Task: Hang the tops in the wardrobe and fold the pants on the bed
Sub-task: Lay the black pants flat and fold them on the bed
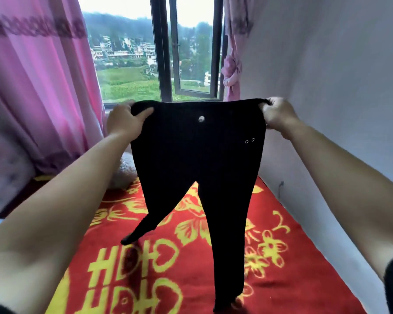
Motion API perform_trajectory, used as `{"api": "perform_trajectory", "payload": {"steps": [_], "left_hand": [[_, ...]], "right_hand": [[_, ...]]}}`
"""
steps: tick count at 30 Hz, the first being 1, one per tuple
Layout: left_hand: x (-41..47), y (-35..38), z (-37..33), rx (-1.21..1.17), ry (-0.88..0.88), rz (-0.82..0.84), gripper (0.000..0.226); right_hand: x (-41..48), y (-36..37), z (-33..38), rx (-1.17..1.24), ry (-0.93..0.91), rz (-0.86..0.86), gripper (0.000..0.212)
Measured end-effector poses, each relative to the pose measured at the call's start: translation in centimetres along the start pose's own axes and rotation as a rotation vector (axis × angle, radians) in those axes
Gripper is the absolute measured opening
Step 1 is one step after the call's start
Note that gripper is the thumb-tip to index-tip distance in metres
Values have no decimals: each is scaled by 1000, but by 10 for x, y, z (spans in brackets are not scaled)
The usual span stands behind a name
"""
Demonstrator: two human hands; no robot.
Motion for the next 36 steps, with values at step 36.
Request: {"api": "perform_trajectory", "payload": {"steps": [36], "left_hand": [[135, 88, -73, -184, -27, -159, 26]], "right_hand": [[186, 9, -17, 259, -137, -101, 38]]}}
Point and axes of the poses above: each hand's wrist, its own x-axis towards the middle knuckle, its own y-axis out of the palm, z = x × y, the point moved 7 cm from there along x, towards the middle knuckle, and after that the axes turned 8 degrees about -y, right-handed, at the moved point
